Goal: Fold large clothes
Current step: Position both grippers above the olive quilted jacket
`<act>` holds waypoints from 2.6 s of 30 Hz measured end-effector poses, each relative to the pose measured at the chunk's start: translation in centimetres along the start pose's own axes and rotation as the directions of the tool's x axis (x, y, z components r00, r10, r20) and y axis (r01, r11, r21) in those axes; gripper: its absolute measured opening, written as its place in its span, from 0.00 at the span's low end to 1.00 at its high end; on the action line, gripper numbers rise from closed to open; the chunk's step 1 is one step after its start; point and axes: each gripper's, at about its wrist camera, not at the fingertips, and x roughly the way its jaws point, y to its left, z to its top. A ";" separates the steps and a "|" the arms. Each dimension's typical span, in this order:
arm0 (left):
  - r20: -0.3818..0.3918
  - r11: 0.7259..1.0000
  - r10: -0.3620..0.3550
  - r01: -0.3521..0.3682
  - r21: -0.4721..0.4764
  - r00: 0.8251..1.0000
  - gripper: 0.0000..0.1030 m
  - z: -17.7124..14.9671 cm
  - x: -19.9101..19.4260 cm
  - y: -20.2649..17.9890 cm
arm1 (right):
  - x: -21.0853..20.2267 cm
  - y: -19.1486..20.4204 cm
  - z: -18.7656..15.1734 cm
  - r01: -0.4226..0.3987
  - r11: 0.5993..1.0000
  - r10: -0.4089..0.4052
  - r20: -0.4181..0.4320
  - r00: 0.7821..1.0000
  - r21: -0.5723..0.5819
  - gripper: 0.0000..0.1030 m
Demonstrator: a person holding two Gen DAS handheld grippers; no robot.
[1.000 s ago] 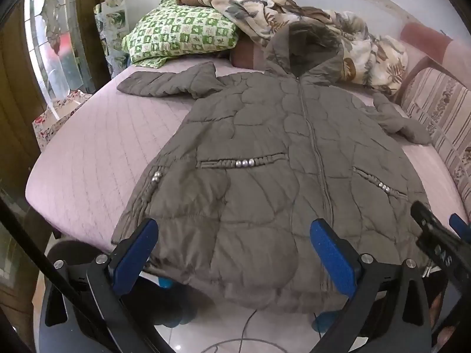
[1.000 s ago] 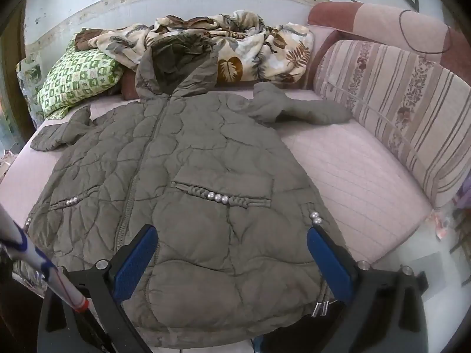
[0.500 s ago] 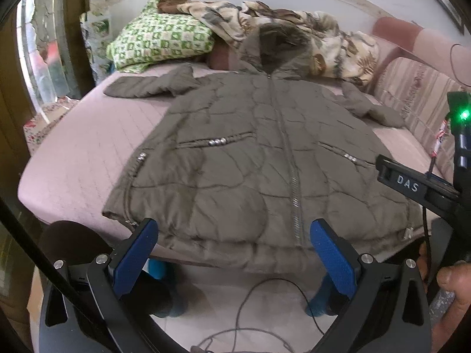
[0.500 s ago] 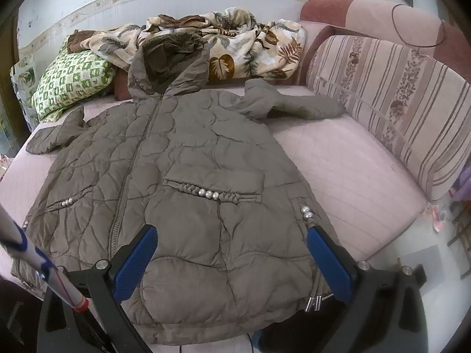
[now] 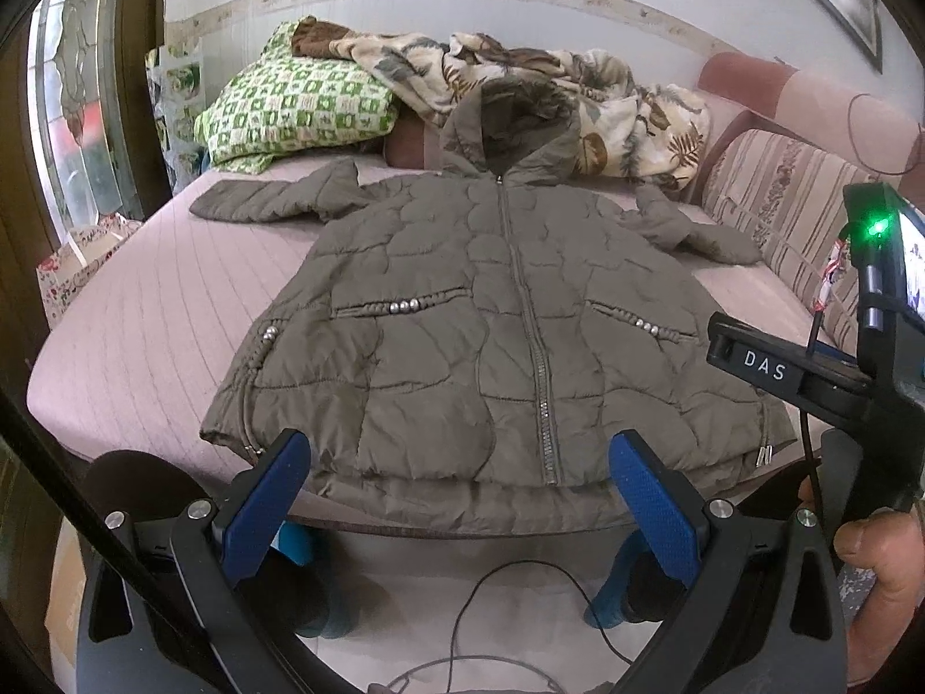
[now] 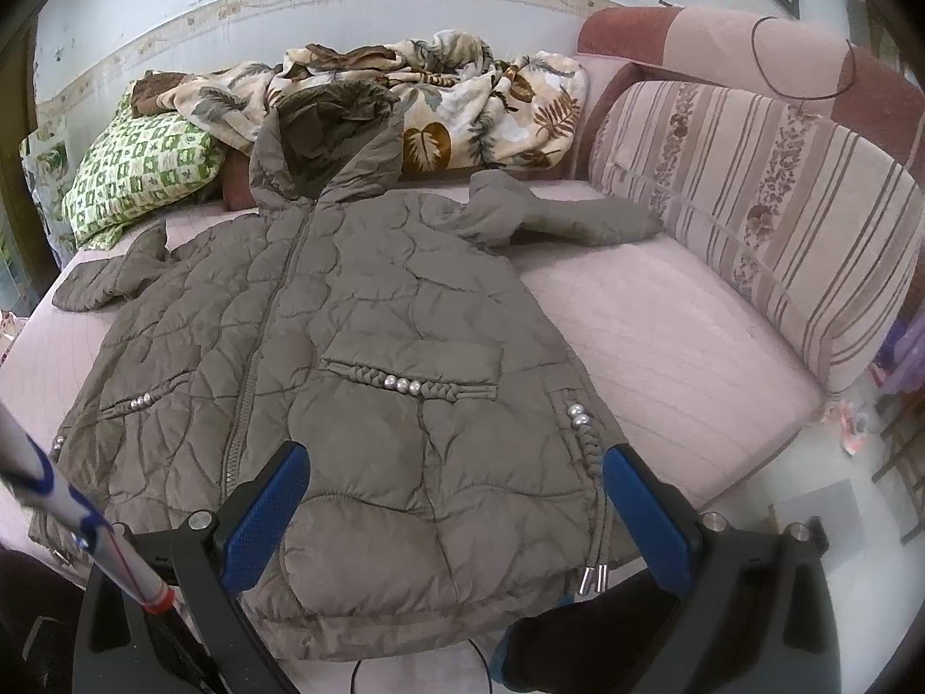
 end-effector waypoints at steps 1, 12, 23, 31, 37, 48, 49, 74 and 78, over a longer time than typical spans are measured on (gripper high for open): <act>0.007 1.000 0.003 -0.003 -0.001 1.000 1.00 0.0 -0.3 0.0 | -0.3 0.0 0.0 0.000 1.000 0.000 0.005 1.000 0.002 1.00; 0.184 0.988 0.154 -0.154 -0.017 0.971 1.00 6.3 -6.3 3.8 | -5.6 0.5 2.3 -0.010 1.000 0.012 0.099 0.995 -0.023 1.00; 0.352 0.958 0.288 -0.265 -0.111 0.891 1.00 14.7 -12.7 8.7 | -13.5 2.6 10.4 0.054 0.988 -0.005 0.318 0.948 -0.147 1.00; 0.207 0.951 0.305 -0.283 -0.128 0.930 1.00 15.0 -7.4 9.5 | -9.6 4.7 10.1 -0.018 0.992 0.047 0.241 0.969 -0.122 1.00; 0.115 0.959 0.253 -0.233 -0.158 0.961 1.00 14.4 -3.4 9.6 | -5.4 7.1 9.0 -0.167 0.975 0.178 0.063 0.982 -0.149 1.00; -0.001 0.952 0.279 -0.277 -0.131 0.960 1.00 14.6 1.6 9.7 | 0.0 7.5 8.8 -0.123 0.977 0.120 -0.027 0.992 -0.176 1.00; -0.006 0.951 0.280 -0.279 -0.133 0.960 1.00 14.6 1.9 9.8 | 0.5 7.4 8.8 -0.120 0.977 0.115 -0.037 0.993 -0.175 1.00; -0.073 0.935 0.323 -0.330 -0.128 0.943 1.00 15.1 5.0 10.8 | 4.6 7.2 8.8 -0.107 0.979 0.087 -0.120 0.989 -0.173 1.00; -0.081 0.933 0.325 -0.333 -0.138 0.942 1.00 14.9 5.2 11.3 | 4.9 7.5 8.6 -0.105 0.979 0.083 -0.129 0.988 -0.176 1.00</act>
